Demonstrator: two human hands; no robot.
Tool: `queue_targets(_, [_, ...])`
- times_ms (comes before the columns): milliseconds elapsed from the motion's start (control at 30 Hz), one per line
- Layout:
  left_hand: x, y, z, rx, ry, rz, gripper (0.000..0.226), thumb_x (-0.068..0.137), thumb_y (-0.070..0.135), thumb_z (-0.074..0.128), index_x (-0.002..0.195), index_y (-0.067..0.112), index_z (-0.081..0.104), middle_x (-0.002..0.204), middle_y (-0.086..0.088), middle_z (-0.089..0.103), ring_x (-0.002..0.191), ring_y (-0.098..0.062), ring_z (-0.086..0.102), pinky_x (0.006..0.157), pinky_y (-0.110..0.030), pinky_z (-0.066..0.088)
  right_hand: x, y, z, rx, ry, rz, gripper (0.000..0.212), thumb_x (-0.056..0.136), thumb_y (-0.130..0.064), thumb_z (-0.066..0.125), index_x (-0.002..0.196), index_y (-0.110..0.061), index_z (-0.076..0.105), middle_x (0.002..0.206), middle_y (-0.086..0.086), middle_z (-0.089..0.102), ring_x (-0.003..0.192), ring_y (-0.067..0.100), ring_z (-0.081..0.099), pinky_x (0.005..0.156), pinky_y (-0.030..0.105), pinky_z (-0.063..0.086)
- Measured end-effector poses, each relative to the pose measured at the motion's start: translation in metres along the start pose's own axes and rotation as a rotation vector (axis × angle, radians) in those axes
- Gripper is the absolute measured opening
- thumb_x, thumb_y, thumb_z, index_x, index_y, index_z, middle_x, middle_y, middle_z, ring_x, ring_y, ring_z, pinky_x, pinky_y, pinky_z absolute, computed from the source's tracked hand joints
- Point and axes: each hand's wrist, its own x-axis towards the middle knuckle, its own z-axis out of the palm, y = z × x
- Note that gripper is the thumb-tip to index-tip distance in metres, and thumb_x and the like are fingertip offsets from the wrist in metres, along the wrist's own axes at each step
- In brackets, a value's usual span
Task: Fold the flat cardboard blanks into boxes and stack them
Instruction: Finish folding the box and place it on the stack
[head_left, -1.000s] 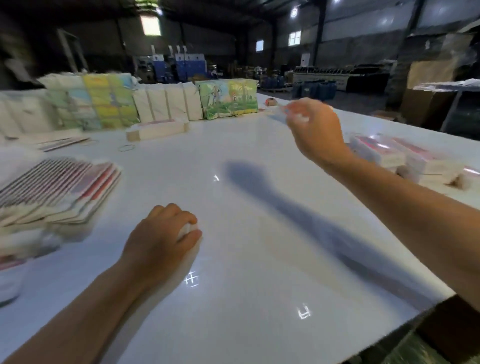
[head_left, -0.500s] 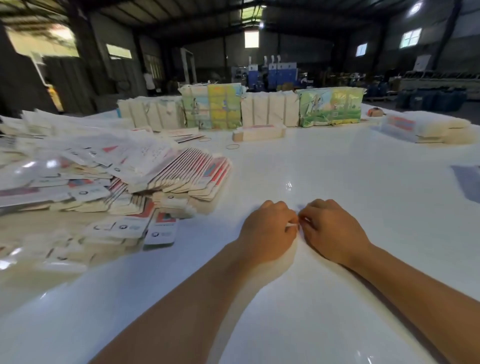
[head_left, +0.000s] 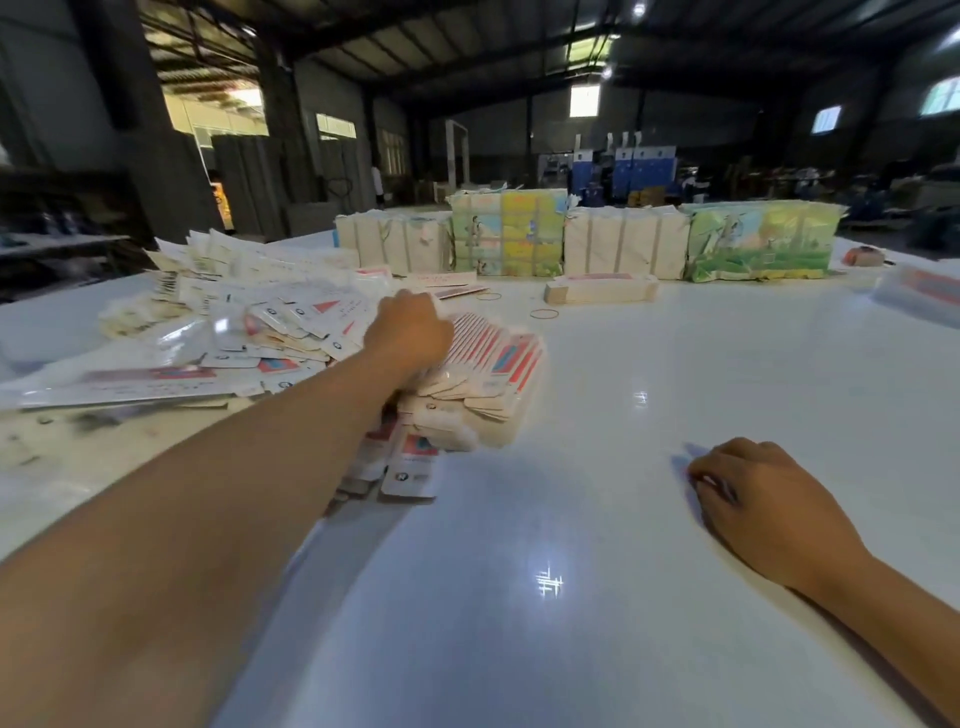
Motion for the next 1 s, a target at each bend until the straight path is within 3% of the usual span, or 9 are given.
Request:
queue_targets(133, [0.009, -0.038, 0.024, 0.164, -0.219, -0.068, 0.074, 0.088, 0.065, 0.037, 0.131, 0.005, 0.045, 0.131, -0.019, 0.049, 0.116, -0.035, 0.044, 0.091, -0.04, 0.037, 0.001, 0.001, 0.0, -0.009, -0.015, 0.011, 0.02, 0.09, -0.023, 0.053, 0.085, -0.015, 0.071, 0.098, 0.004, 0.064, 0.093, 0.03, 0.055, 0.073, 0.035, 0.045])
queue_targets(233, [0.0, -0.038, 0.041, 0.158, -0.149, -0.044, 0.059, 0.087, 0.063, 0.041, 0.11, 0.012, 0.055, 0.101, -0.01, 0.059, 0.089, -0.028, 0.052, 0.074, -0.035, 0.042, 0.001, 0.002, 0.001, -0.016, -0.018, 0.011, 0.019, 0.09, -0.023, 0.053, 0.087, -0.016, 0.071, 0.098, 0.003, 0.063, 0.091, 0.029, 0.054, 0.071, 0.033, 0.043])
queue_targets(367, [-0.004, -0.032, 0.04, 0.067, -0.085, -0.078, 0.041, 0.086, 0.056, 0.047, 0.09, 0.016, 0.048, 0.073, 0.0, 0.045, 0.076, -0.023, 0.05, 0.063, -0.03, 0.036, 0.001, 0.0, 0.0, -0.008, -0.008, 0.017, 0.021, 0.089, -0.023, 0.052, 0.087, -0.016, 0.071, 0.097, 0.003, 0.064, 0.09, 0.028, 0.054, 0.071, 0.034, 0.044])
queue_targets(433, [0.002, -0.033, 0.034, -0.07, -0.116, -0.118, 0.041, 0.082, 0.053, 0.054, 0.091, 0.013, 0.047, 0.075, -0.001, 0.046, 0.075, -0.023, 0.051, 0.062, -0.03, 0.036, 0.001, 0.0, -0.001, -0.009, -0.011, 0.023, 0.019, 0.089, -0.022, 0.053, 0.088, -0.016, 0.071, 0.097, 0.003, 0.064, 0.089, 0.028, 0.053, 0.072, 0.035, 0.045])
queue_targets(500, [0.005, -0.03, 0.027, -0.05, -0.144, -0.087, 0.039, 0.084, 0.049, 0.053, 0.096, 0.012, 0.047, 0.082, -0.003, 0.046, 0.075, -0.021, 0.047, 0.064, -0.031, 0.035, 0.001, 0.0, -0.001, -0.016, -0.023, 0.026, 0.018, 0.09, -0.021, 0.053, 0.089, -0.016, 0.071, 0.098, 0.003, 0.063, 0.09, 0.028, 0.053, 0.074, 0.036, 0.045])
queue_targets(600, [0.003, -0.018, 0.023, 0.297, -0.067, 0.094, 0.022, 0.091, 0.03, 0.044, 0.083, 0.011, 0.049, 0.079, -0.004, 0.05, 0.064, -0.019, 0.044, 0.061, -0.031, 0.034, 0.001, 0.0, -0.001, -0.005, -0.034, 0.034, 0.018, 0.092, -0.021, 0.053, 0.091, -0.016, 0.07, 0.098, 0.003, 0.061, 0.093, 0.028, 0.053, 0.078, 0.037, 0.045])
queue_targets(700, [-0.004, 0.002, 0.022, 0.565, -0.014, 0.247, 0.005, 0.087, 0.013, 0.047, 0.085, 0.015, 0.051, 0.066, 0.0, 0.037, 0.055, -0.015, 0.037, 0.054, -0.03, 0.032, 0.001, 0.001, -0.001, 0.001, -0.037, 0.037, 0.018, 0.093, -0.021, 0.053, 0.092, -0.016, 0.07, 0.099, 0.002, 0.061, 0.095, 0.027, 0.052, 0.08, 0.038, 0.046])
queue_targets(833, [-0.008, 0.014, 0.022, 0.62, 0.012, 0.261, 0.013, 0.088, 0.011, 0.05, 0.098, 0.014, 0.058, 0.065, 0.0, 0.037, 0.064, -0.018, 0.044, 0.055, -0.03, 0.034, 0.0, 0.002, -0.001, -0.014, -0.04, 0.039, 0.021, 0.094, -0.023, 0.05, 0.095, -0.016, 0.07, 0.101, 0.002, 0.061, 0.096, 0.025, 0.052, 0.08, 0.036, 0.044])
queue_targets(1000, [-0.02, 0.02, 0.005, 0.525, 0.044, 0.171, 0.015, 0.093, 0.022, 0.05, 0.096, 0.014, 0.062, 0.07, -0.001, 0.047, 0.064, -0.018, 0.047, 0.061, -0.033, 0.036, -0.001, 0.003, -0.001, -0.034, -0.039, 0.027, 0.027, 0.097, -0.029, 0.045, 0.099, -0.016, 0.069, 0.103, 0.002, 0.061, 0.097, 0.025, 0.052, 0.082, 0.035, 0.044])
